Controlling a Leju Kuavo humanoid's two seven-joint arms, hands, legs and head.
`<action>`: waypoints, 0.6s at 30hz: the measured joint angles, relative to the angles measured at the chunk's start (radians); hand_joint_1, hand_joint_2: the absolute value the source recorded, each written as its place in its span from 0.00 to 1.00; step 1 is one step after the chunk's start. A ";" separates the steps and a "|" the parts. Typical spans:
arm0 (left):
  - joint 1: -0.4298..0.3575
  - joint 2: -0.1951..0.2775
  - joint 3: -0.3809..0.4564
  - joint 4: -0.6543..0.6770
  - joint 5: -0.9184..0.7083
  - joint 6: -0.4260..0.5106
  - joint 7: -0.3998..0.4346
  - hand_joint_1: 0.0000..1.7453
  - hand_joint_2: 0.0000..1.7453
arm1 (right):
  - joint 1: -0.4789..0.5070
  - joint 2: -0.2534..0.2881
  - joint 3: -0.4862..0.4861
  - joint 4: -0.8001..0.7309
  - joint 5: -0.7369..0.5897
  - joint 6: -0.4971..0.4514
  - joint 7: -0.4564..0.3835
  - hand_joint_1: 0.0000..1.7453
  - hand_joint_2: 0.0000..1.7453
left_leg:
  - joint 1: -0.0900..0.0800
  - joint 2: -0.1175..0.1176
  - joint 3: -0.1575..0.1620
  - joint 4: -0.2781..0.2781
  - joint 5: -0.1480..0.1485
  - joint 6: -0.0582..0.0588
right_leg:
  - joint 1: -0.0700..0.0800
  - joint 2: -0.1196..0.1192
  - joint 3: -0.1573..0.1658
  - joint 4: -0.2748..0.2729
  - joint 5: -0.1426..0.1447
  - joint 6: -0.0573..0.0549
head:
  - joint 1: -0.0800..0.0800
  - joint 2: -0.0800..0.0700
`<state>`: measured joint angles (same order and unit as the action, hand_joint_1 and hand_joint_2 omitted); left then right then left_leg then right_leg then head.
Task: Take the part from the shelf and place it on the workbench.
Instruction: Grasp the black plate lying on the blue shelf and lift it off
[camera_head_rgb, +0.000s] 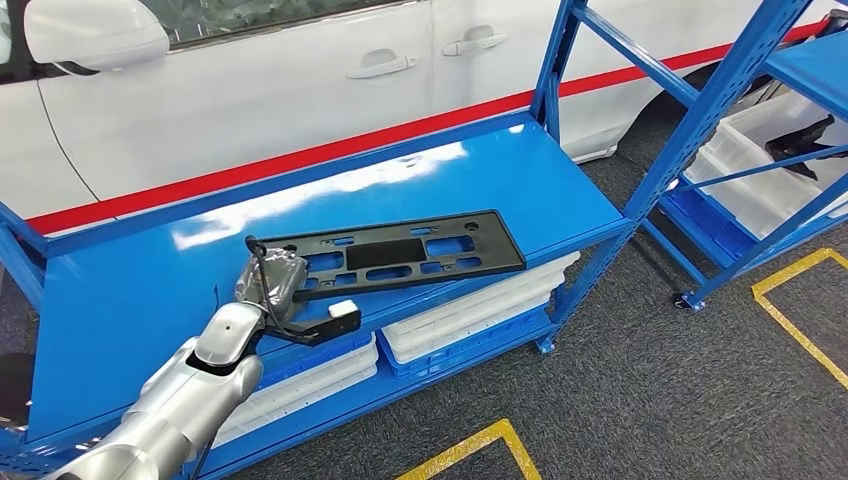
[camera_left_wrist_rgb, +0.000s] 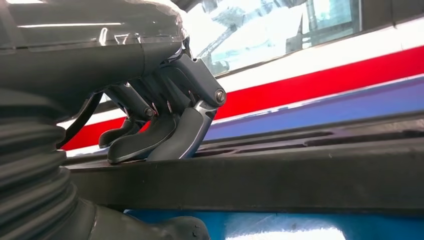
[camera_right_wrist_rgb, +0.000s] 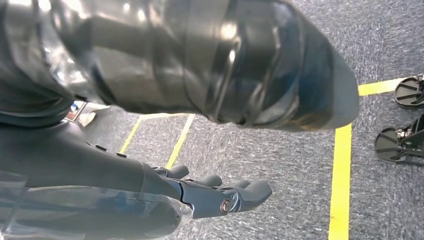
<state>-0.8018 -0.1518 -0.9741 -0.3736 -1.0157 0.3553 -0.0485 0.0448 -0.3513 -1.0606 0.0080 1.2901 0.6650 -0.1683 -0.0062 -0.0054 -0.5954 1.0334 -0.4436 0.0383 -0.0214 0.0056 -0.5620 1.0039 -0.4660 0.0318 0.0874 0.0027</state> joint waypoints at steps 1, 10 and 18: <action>0.000 0.000 0.001 0.000 0.005 0.011 0.007 1.00 1.00 | 0.000 0.000 -0.005 0.000 -0.001 -0.001 0.004 0.00 0.00 | 0.000 0.000 0.000 0.000 0.000 0.000 | 0.000 0.000 0.000 0.000 0.000 0.000 | 0.000 0.000; -0.007 0.016 0.046 -0.055 0.076 0.167 0.025 1.00 1.00 | 0.014 0.013 -0.054 0.000 -0.022 -0.030 0.022 0.00 0.00 | 0.000 0.000 0.000 0.000 0.000 0.000 | 0.000 0.000 -0.001 0.000 0.000 0.000 | 0.000 0.000; -0.016 0.068 0.112 -0.208 0.110 0.252 0.010 1.00 1.00 | 0.022 0.122 -0.117 0.002 -0.080 -0.221 0.036 0.00 0.00 | 0.002 0.000 -0.001 0.000 0.001 -0.001 | 0.002 0.000 -0.001 0.001 -0.001 -0.001 | 0.000 0.000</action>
<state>-0.8182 -0.0842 -0.8624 -0.5812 -0.9056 0.6068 -0.0390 0.0668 -0.2295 -1.1774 0.0100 1.2103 0.4441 -0.1328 -0.0039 -0.0055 -0.5964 1.0331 -0.4429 0.0369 -0.0191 0.0055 -0.5632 1.0045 -0.4667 0.0305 0.0872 0.0027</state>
